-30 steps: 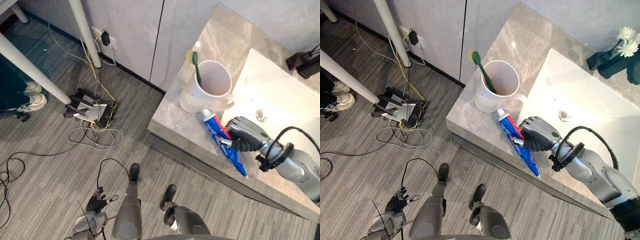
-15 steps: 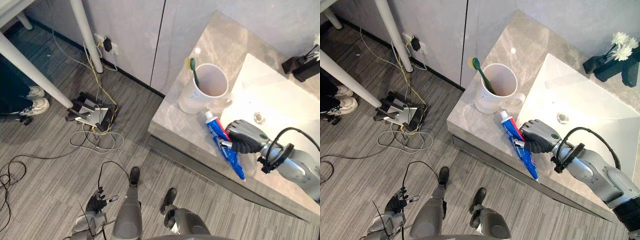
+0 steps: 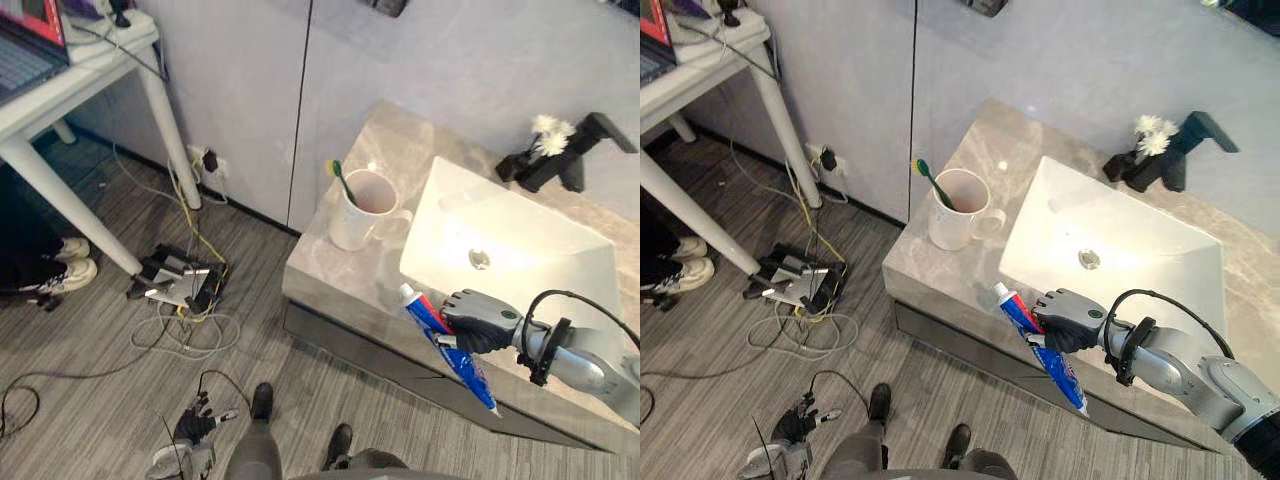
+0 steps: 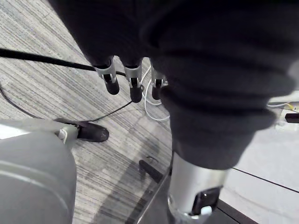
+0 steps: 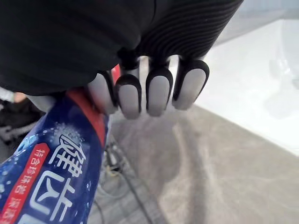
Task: Organize washtable
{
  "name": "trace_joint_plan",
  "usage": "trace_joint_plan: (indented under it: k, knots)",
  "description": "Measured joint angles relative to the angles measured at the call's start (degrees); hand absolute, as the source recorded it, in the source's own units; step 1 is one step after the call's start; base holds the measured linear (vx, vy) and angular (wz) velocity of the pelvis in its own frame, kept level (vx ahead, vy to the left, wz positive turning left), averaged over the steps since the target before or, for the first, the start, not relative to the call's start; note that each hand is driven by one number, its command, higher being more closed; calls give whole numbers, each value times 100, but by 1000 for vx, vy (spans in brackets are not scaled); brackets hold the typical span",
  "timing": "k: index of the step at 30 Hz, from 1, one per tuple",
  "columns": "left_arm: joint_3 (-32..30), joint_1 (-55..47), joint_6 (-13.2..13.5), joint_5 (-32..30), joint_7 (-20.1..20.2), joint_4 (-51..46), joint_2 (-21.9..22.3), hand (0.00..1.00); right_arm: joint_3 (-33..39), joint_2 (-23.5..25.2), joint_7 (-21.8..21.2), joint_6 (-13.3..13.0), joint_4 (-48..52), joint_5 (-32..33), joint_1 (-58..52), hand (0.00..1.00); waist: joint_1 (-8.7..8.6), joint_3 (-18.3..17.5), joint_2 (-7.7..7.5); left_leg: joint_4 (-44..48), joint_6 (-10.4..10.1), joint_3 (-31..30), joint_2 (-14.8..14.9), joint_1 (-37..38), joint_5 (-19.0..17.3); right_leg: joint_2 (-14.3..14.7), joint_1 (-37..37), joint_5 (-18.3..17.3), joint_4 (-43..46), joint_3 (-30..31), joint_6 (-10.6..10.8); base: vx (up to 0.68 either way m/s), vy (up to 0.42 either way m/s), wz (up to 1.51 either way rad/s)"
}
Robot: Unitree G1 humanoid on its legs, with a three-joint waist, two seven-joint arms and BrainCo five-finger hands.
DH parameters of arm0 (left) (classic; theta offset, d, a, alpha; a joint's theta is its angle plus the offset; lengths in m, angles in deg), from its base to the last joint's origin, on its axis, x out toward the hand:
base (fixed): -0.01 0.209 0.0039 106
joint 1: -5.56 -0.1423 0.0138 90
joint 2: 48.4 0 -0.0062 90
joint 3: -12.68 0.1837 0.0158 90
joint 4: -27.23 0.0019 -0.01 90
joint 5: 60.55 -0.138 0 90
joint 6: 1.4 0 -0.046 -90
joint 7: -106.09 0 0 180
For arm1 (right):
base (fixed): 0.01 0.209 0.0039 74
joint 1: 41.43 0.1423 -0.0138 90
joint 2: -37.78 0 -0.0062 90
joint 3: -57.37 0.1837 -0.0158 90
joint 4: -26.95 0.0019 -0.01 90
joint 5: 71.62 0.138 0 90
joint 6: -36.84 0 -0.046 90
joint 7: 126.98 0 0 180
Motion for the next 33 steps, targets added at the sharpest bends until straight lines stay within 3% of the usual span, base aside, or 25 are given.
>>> trace_joint_plan:
  k: [5, 11, 14, 18, 20, 23, 26, 29, 31, 33]
  knots:
    - [7, -88, 0, 120, 1, 0, 99, 0, 107, -3, 27, -20, -183, -110, -200, 100, -18, -203, 115, 1, 8, 182, 9, 71, -4, -1, 2, -32, -6, 149, 34, -50, 20, -13]
    - [2, -258, 11, 359, -1, -143, 271, 0, 947, 256, 273, 81, -248, -95, -190, 100, -124, -350, 283, 1, 5, 290, -44, 94, -1, -76, -1, -6, -19, 234, 110, 2, 25, -5]
    - [-242, -452, 15, 582, -15, -707, 383, 0, 1853, 920, 285, 143, -356, 110, 19, 100, -190, -406, 337, 0, 11, 291, -72, 92, -4, -110, 9, 58, -47, 233, 135, 53, 15, 0]
    - [-1377, -506, 42, 1107, -67, -2445, 477, 0, 3627, 2395, 304, 500, -470, 1721, 755, 100, -254, -520, 432, -2, 15, 248, -110, 89, -7, -106, 106, 107, -180, 128, 142, 43, 2, 10]
    - [-2042, -328, 145, 1319, -244, -3152, 409, 0, 4293, 3003, 541, 606, -401, 2599, 1065, 100, -263, -625, 510, -2, 14, 219, -129, 102, -7, -100, 161, 107, -209, 66, 141, 48, -16, 16]
    - [-2696, 35, 394, 1589, -547, -3974, -111, 0, 4707, 3515, 904, 631, -178, 3641, 1194, 100, -289, -741, 660, -1, 42, 183, -146, 147, 18, -98, 221, 106, -207, -10, 139, 29, -12, 7]
    - [-2803, 423, 512, 1591, -657, -4713, -891, 0, 4667, 3608, 975, 758, -150, 4144, 1192, 100, -297, -773, 774, -2, 37, 188, -136, 229, 14, -89, 294, 94, -194, -5, 122, -4, -4, -1]
    - [-2584, 924, 527, 1584, -616, -5073, -1871, 0, 4642, 3606, 930, 821, -89, 4475, 1195, 100, -302, -768, 868, -3, 11, 197, -118, 244, -8, -70, 295, 54, -183, 5, 76, -51, 3, -2]
    - [-2124, 1315, 531, 1574, -414, -5359, -2899, 0, 4616, 3599, 851, 849, -88, 4709, 1193, 100, -296, -762, 896, -3, 12, 227, -106, 295, -9, -65, 296, 51, -184, 31, 75, -56, 9, -7]
    - [-1652, 1703, 537, 1573, -209, -5596, -3595, 0, 4582, 3591, 828, 850, -57, 4796, 1196, 100, -292, -766, 913, -3, 12, 242, -104, 308, -9, -67, 297, 51, -183, 53, 75, -32, 20, -6]
